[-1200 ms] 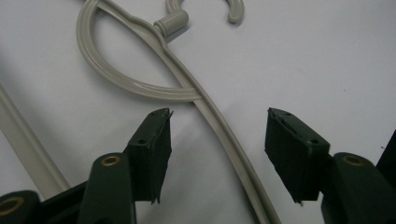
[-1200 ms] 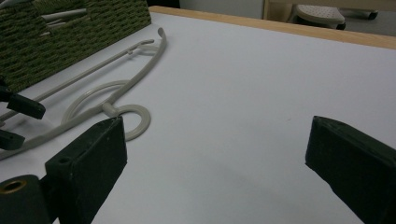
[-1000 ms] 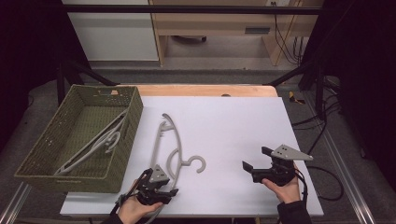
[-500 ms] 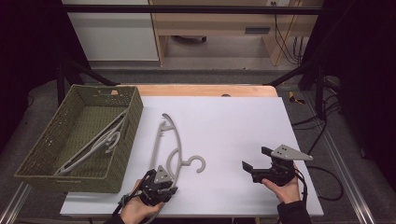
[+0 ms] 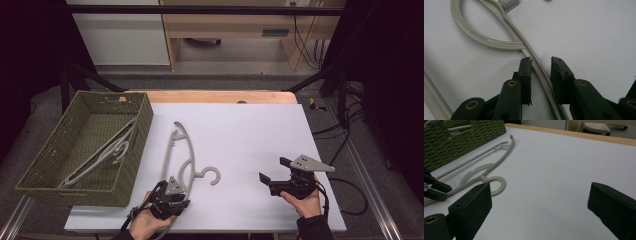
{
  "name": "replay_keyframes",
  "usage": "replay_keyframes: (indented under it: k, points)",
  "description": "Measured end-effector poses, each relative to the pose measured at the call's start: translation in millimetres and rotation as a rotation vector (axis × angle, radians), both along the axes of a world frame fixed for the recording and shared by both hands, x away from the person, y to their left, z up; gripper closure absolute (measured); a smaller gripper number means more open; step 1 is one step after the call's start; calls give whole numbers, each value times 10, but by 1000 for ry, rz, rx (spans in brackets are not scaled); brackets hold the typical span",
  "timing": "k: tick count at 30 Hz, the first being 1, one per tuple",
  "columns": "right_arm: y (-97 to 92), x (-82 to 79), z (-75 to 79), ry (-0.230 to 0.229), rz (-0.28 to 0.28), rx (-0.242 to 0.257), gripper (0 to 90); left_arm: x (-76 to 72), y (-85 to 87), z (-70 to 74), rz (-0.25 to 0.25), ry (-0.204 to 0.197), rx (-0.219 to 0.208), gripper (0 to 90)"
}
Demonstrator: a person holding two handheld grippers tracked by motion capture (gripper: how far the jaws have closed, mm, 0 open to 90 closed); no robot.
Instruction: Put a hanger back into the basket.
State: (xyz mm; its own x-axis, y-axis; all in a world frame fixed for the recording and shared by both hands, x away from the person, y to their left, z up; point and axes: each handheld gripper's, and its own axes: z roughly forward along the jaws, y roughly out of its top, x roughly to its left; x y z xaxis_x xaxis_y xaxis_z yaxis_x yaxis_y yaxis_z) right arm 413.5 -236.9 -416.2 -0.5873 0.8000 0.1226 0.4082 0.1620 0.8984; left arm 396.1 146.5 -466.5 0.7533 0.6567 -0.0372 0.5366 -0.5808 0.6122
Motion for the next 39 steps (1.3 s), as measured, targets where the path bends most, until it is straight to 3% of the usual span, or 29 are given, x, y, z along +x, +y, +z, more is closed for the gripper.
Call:
replay_keyframes:
  k: [2,9,12,16,21,26,29,32,34,39]
  points:
    - [2,0,2,0,-2,6,58,34,-18,-3,7,13,-22,710]
    - [-3,-2,2,1,-4,5,57,94,-31,28,-46,14,-12,721]
    - [-21,-8,12,-5,-6,7,58,84,-26,50,-69,-15,16,743]
    - [-23,-8,12,-4,-6,6,57,100,-14,31,-33,15,-5,733]
    - [-13,-7,10,-4,-5,5,57,67,3,7,19,55,-41,652]
    - [-17,-12,14,-4,-7,10,58,-32,-47,-4,55,12,-4,649]
    - [-9,-8,7,-2,-5,5,58,-45,-72,7,62,0,31,697]
    - [3,-4,-2,1,-2,4,58,-8,-58,30,49,31,39,724]
    - [1,-5,-1,2,-2,4,58,3,-42,58,25,33,81,730]
    - [-19,-9,10,-3,-6,8,58,55,84,75,18,44,82,756]
